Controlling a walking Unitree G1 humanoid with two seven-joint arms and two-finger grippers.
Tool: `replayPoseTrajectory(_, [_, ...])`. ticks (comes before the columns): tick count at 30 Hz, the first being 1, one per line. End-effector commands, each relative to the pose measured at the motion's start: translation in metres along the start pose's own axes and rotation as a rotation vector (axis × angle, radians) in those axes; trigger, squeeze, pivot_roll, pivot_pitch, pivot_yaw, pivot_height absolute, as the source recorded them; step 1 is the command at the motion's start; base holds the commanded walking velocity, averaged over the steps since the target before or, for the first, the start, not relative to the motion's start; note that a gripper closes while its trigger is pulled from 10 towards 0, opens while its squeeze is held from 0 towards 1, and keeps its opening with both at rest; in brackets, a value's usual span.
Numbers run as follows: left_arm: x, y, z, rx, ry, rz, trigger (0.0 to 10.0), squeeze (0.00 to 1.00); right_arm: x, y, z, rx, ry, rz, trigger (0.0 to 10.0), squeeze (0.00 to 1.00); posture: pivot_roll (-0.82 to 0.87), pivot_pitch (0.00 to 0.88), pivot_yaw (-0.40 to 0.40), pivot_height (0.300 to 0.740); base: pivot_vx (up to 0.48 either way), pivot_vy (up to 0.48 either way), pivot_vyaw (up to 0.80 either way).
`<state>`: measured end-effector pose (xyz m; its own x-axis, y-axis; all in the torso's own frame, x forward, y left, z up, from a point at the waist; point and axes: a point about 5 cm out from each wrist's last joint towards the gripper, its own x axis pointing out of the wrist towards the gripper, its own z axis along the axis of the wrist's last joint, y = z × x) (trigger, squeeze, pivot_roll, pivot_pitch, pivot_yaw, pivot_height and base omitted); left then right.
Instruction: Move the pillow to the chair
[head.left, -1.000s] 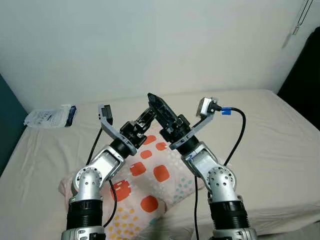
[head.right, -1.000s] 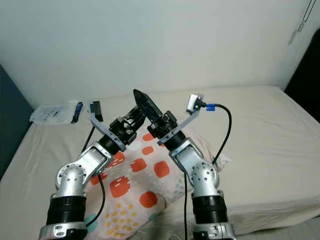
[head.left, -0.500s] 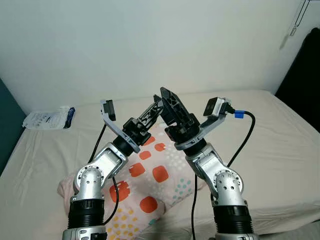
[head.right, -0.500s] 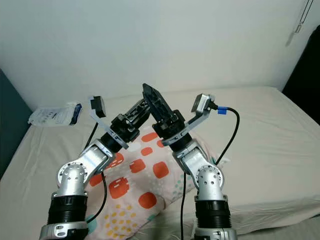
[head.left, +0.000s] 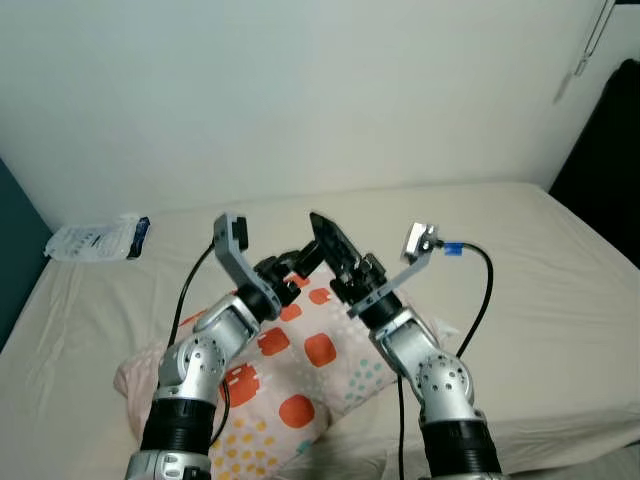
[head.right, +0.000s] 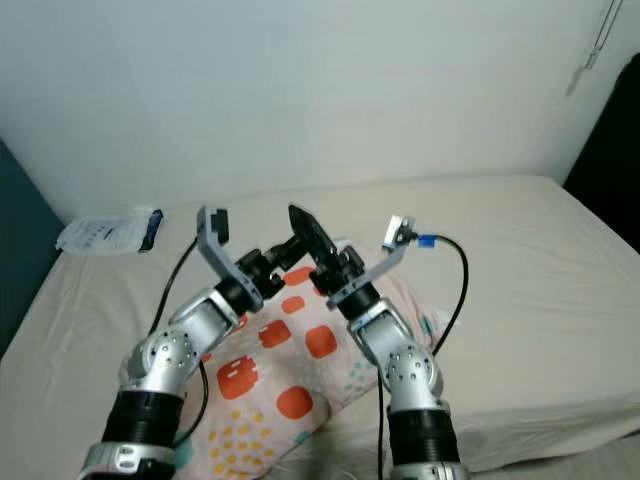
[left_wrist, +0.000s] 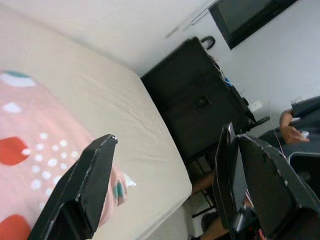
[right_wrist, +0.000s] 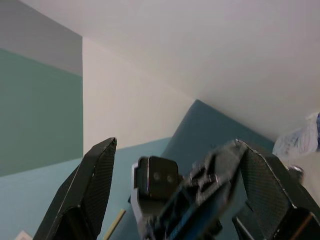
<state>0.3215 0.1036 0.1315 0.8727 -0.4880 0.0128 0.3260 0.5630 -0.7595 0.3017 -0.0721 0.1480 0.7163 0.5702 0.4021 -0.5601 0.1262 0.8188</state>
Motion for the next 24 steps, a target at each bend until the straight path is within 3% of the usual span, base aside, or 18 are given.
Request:
replayPoseTrajectory(1, [-0.019, 0.036, -0.001, -0.035, 0.003, 0.212, 10.0, 0.0, 0.009, 0.025, 0.013, -0.046, -0.045, 0.153, 10.0, 0.0, 0.08, 0.0, 0.016, 0.74, 0.0, 0.0, 0.0])
replayPoseTrajectory(6, [-0.017, 0.033, -0.004, -0.095, -0.022, 0.187, 10.0, 0.0, 0.004, 0.014, 0.02, -0.093, -0.076, 0.074, 10.0, 0.0, 0.07, 0.0, 0.018, 0.74, 0.0, 0.0, 0.0])
replayPoseTrajectory(7, [-0.015, 0.029, -0.003, -0.156, -0.057, 0.154, 10.0, 0.0, 0.003, 0.006, 0.024, -0.123, -0.093, 0.01, 10.0, 0.0, 0.07, 0.0, 0.018, 0.74, 0.0, 0.0, 0.0])
replayPoseTrajectory(9, [-0.012, 0.023, 0.001, -0.201, -0.08, 0.103, 10.0, 0.0, 0.001, -0.008, 0.03, -0.147, -0.123, -0.104, 10.0, 0.0, 0.07, 0.0, 0.019, 0.74, 0.0, 0.0, 0.0])
replayPoseTrajectory(14, [-0.01, 0.019, 0.005, -0.21, -0.096, 0.078, 10.0, 0.0, -0.004, -0.023, 0.036, -0.173, -0.153, -0.239, 10.0, 0.0, 0.07, 0.0, 0.018, 0.74, 0.0, 0.0, 0.0])
replayPoseTrajectory(15, [-0.01, 0.019, 0.01, -0.233, -0.127, 0.074, 10.0, 0.0, -0.01, -0.04, 0.036, -0.227, -0.131, -0.402, 10.0, 0.0, 0.06, 0.0, 0.021, 0.74, 0.0, 0.0, 0.0])
replayPoseTrajectory(16, [-0.01, 0.019, 0.01, -0.233, -0.127, 0.074, 10.0, 0.0, -0.01, -0.04, 0.036, -0.227, -0.131, -0.402, 10.0, 0.0, 0.06, 0.0, 0.021, 0.74, 0.0, 0.0, 0.0])
replayPoseTrajectory(17, [-0.01, 0.018, 0.012, -0.245, -0.141, 0.067, 10.0, 0.0, -0.016, -0.05, 0.037, -0.272, -0.121, -0.501, 10.0, 0.0, 0.07, 0.0, 0.021, 0.74, 0.0, 0.0, 0.0])
replayPoseTrajectory(18, [-0.01, 0.018, 0.013, -0.243, -0.148, 0.061, 10.0, 0.0, -0.023, -0.06, 0.038, -0.307, -0.117, -0.593, 10.0, 0.0, 0.07, 0.0, 0.02, 0.74, 0.0, 0.0, 0.0])
replayPoseTrajectory(20, [-0.01, 0.018, 0.013, -0.234, -0.149, 0.057, 10.0, 0.0, -0.028, -0.066, 0.04, -0.321, -0.128, -0.65, 10.0, 0.0, 0.07, 0.0, 0.02, 0.74, 0.0, 0.0, 0.0])
replayPoseTrajectory(23, [-0.012, 0.022, 0.008, -0.062, -0.094, 0.105, 10.0, 0.0, -0.037, -0.072, 0.049, -0.329, -0.191, -0.719, 10.0, 0.0, 0.07, 0.0, 0.022, 0.74, 0.0, 0.0, 0.0])
replayPoseTrajectory(24, [-0.012, 0.022, 0.008, -0.062, -0.094, 0.105, 10.0, 0.0, -0.037, -0.072, 0.049, -0.329, -0.191, -0.719, 10.0, 0.0, 0.07, 0.0, 0.022, 0.74, 0.0, 0.0, 0.0])
